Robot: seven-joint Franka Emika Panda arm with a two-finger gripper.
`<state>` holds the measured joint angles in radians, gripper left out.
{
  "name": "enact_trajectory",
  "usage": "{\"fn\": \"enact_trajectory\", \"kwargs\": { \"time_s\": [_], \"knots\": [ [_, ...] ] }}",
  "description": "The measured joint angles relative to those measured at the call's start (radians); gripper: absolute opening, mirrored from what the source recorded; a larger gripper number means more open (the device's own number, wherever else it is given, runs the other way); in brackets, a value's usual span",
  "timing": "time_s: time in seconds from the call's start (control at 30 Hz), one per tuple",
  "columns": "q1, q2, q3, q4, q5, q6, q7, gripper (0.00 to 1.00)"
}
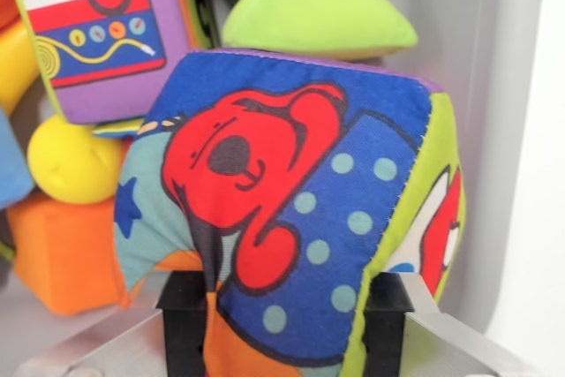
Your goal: Pick an object from the bin
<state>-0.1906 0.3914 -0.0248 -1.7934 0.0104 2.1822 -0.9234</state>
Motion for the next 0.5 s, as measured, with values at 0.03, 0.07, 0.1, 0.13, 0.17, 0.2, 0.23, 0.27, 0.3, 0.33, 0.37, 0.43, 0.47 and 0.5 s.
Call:
{"fn": "enact_trajectory", "kwargs": {
  "time_s": [0.03,0.07,0.1,0.13,0.17,0.2,0.23,0.27,0.3,0.33,0.37,0.43,0.47,0.5],
  "knots": [
    [0.0,-0.006,0.0,0.004,0.0,-0.01,0.0,0.0],
    [0.0,-0.011,0.0,0.009,0.0,-0.019,0.0,0.0],
    [0.0,-0.016,0.0,0.013,0.0,-0.028,0.0,0.0],
    [0.0,-0.021,0.0,0.017,0.0,-0.037,0.0,0.0],
    [0.0,-0.026,0.0,0.021,0.0,-0.047,0.0,0.0],
    [0.0,-0.031,0.0,0.026,0.0,-0.057,0.0,0.0],
    [0.0,-0.035,0.0,0.032,0.0,-0.066,0.0,0.0],
    [0.0,-0.037,0.0,0.035,0.0,-0.071,0.0,0.0],
    [0.0,-0.042,0.0,0.041,0.0,-0.081,0.0,0.0],
    [0.0,-0.046,0.0,0.046,0.0,-0.091,0.0,0.0],
    [0.0,-0.051,0.0,0.051,0.0,-0.102,0.0,0.0],
    [0.0,-0.06,0.0,0.063,-0.001,-0.121,0.0,0.0],
    [0.0,-0.063,-0.001,0.069,-0.001,-0.131,0.0,0.0],
    [0.0,-0.067,-0.001,0.076,-0.001,-0.142,0.0,0.0]
  ]
}}
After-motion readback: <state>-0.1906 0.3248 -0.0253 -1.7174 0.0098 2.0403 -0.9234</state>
